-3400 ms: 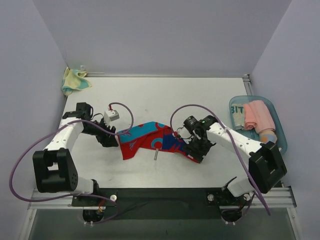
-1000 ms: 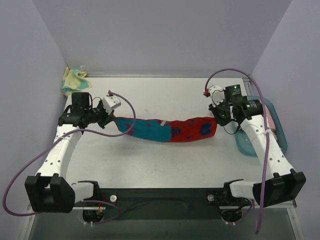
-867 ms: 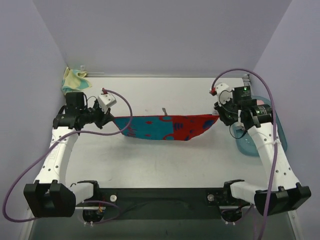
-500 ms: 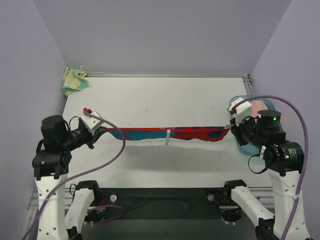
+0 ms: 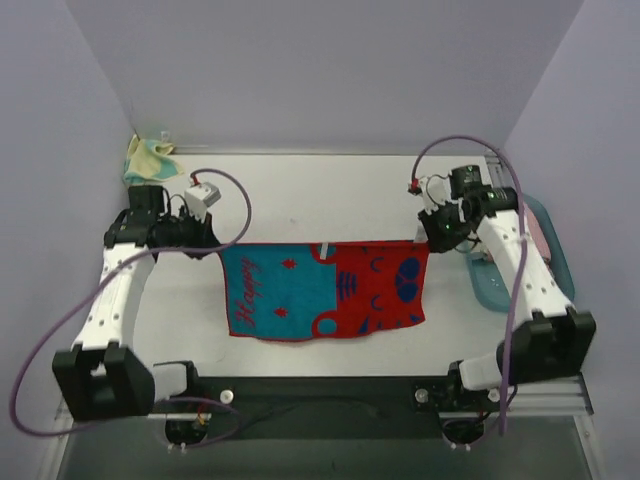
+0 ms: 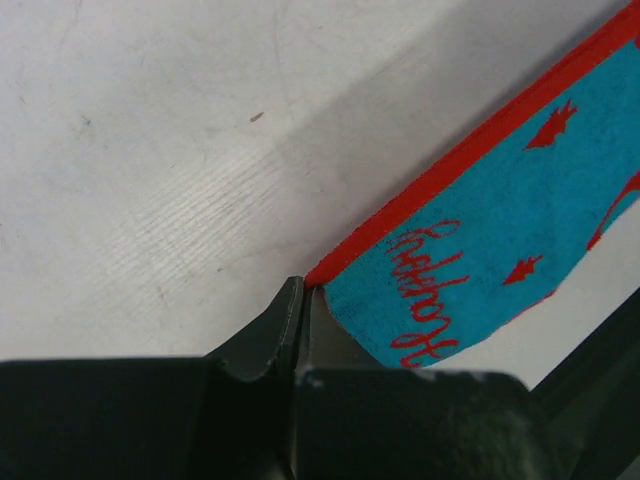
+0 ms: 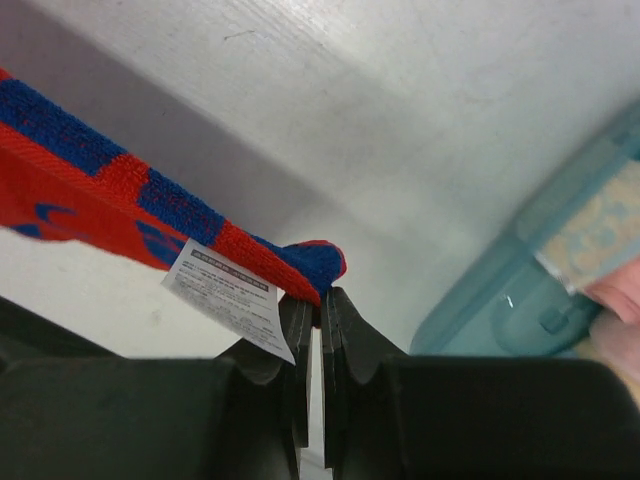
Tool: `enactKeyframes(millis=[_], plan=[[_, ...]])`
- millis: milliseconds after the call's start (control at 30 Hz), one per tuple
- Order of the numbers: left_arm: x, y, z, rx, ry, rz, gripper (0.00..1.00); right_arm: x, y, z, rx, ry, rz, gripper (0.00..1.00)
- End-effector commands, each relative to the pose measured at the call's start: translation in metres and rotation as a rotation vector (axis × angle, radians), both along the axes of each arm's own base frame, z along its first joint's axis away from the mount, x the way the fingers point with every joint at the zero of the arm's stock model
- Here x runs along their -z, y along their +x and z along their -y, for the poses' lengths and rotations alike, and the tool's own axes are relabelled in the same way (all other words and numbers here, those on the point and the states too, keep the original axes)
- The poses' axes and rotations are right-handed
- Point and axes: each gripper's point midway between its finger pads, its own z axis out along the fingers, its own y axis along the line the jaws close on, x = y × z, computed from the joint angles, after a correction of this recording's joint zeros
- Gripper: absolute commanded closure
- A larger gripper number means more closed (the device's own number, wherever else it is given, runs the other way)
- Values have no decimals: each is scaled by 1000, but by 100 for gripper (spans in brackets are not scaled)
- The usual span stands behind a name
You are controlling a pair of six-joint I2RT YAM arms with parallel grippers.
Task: Roll the towels
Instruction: Flatten the towel, then fold the towel
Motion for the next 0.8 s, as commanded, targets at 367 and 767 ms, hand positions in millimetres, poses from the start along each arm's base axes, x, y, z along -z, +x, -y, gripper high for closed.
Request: enactKeyframes(millis=[367, 767], plan=[[118, 150, -30, -93, 104, -66, 100, 103, 120, -17, 52, -21, -194, 100], [99, 89, -16, 7, 78, -100, 100, 88, 95, 1, -14, -90, -174, 100]])
